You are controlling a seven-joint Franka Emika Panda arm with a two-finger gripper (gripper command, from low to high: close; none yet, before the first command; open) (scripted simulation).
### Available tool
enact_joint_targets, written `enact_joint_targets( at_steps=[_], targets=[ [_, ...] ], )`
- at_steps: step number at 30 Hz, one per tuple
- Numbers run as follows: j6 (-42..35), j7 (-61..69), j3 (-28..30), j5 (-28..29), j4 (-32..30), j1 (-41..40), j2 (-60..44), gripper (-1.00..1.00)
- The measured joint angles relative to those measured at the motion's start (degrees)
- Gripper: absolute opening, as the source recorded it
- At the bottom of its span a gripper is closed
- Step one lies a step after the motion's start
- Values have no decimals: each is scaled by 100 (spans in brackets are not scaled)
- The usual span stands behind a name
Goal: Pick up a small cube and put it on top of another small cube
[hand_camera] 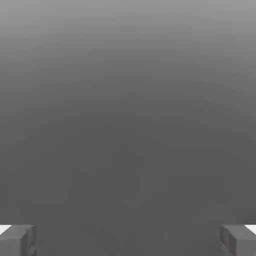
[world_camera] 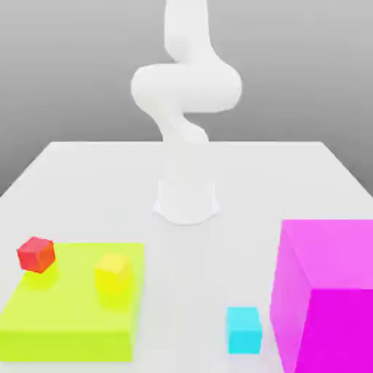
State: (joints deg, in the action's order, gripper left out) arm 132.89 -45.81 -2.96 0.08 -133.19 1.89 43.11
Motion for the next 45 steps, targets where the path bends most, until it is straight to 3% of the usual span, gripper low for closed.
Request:
enact_joint_targets(
  at_steps=[15, 21, 26, 33, 39, 40, 45],
  targets=[
    [1526, 396, -1809, -685, -1619, 1939, -3081, 0],
    [2200, 360, -2061, -928, -2177, 2219, -3964, 0],
    [2623, -99, -1989, -555, -2435, 2058, -4383, 0],
    [3052, -996, -1559, 400, -2603, 1853, -4753, 0],
    [3932, -1887, -527, 1567, -2371, 2601, -5886, 0],
    [4074, -1968, -348, 1667, -2332, 2757, -6060, -100],
    [4080, -1983, -350, 1681, -2332, 2756, -6060, -100]
  ],
)
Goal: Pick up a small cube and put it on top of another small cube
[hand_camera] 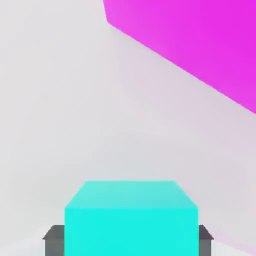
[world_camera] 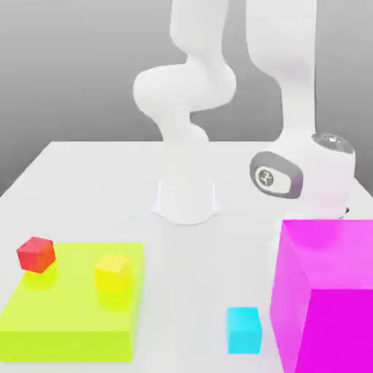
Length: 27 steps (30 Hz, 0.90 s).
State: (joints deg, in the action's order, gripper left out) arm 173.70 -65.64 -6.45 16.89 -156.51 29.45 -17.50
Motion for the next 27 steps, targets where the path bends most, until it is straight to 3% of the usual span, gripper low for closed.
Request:
enact_joint_targets(
  at_steps=[3, 8, 15, 20, 27],
  targets=[
    [-82, 46, -82, -59, -24, -70, 101, -100],
    [-823, 785, -734, -1042, -244, -490, 1076, -100],
    [-1085, 2525, -1345, -1274, -121, 140, 1717, -100],
    [-1221, 3987, -1118, -1389, -49, 400, 2278, -100],
    [-1671, 5854, -353, -1279, 136, 274, 3139, -100]
  ],
)
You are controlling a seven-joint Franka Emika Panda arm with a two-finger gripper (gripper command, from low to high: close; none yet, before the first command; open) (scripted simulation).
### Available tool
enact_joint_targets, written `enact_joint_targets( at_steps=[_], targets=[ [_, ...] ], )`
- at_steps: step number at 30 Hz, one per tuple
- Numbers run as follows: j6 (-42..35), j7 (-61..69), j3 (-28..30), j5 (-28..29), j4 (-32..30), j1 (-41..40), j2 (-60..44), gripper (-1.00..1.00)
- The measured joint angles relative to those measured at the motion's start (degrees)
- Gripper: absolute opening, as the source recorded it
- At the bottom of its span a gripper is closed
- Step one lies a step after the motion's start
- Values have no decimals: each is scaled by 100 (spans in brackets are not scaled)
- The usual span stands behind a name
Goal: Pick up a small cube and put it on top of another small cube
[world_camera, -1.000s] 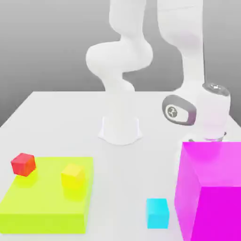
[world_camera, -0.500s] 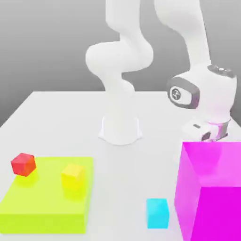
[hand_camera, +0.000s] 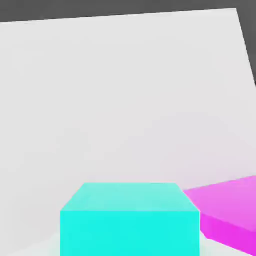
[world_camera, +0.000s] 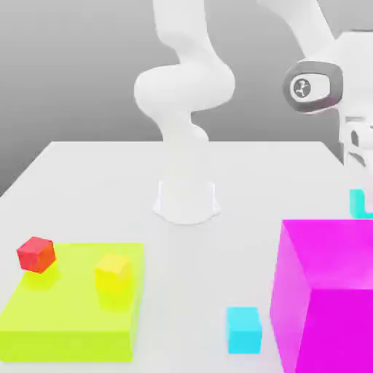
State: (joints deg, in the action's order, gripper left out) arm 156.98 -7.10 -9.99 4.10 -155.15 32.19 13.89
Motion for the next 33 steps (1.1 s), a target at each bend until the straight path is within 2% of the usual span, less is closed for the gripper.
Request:
enact_joint_targets(
  at_steps=[4, 24, 29, 30, 33],
  targets=[
    [-358, 183, 656, 112, 120, -709, 208, -100],
    [-1677, -2451, 3508, 316, 496, -4650, -267, -100],
    [-847, -2102, 3720, -197, 371, -4682, -1073, -100],
    [-689, -2030, 3728, -295, 345, -4675, -1217, 100],
    [-689, -2030, 3728, -295, 345, -4671, -1217, 100]
  ],
)
